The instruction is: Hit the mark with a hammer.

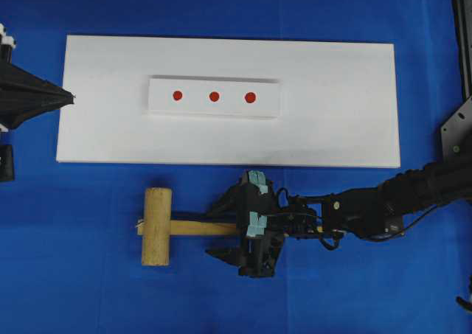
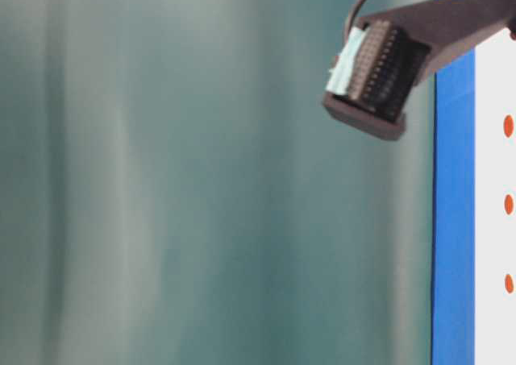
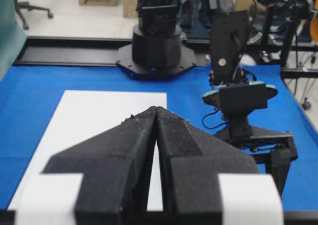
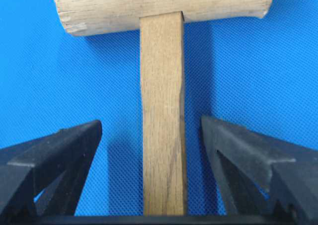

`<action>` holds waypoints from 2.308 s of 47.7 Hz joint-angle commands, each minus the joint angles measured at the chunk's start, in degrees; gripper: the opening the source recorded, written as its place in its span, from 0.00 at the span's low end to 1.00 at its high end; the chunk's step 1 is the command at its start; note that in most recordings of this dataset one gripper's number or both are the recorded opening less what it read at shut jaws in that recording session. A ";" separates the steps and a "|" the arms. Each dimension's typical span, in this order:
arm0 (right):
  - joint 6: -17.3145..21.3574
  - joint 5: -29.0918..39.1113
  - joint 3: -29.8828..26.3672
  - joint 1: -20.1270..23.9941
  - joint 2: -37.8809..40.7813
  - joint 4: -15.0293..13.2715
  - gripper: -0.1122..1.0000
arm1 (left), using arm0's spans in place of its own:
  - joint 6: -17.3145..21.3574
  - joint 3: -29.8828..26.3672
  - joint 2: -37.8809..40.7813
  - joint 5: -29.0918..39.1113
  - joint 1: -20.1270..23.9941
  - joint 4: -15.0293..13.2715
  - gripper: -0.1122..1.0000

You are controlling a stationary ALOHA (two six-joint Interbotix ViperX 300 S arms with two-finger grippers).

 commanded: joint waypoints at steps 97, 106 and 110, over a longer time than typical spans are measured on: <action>-31.46 13.71 6.33 -20.65 -32.87 0.44 0.20 | -1.14 -0.44 -0.70 3.08 -0.62 -0.18 0.22; -36.04 12.30 5.62 -20.74 -32.87 -2.46 0.20 | -1.14 -0.44 -0.79 3.08 -0.53 -0.09 0.22; -39.90 10.72 5.27 -20.74 -32.87 -5.63 0.20 | -1.23 -0.53 -0.79 3.08 -0.53 -0.18 0.22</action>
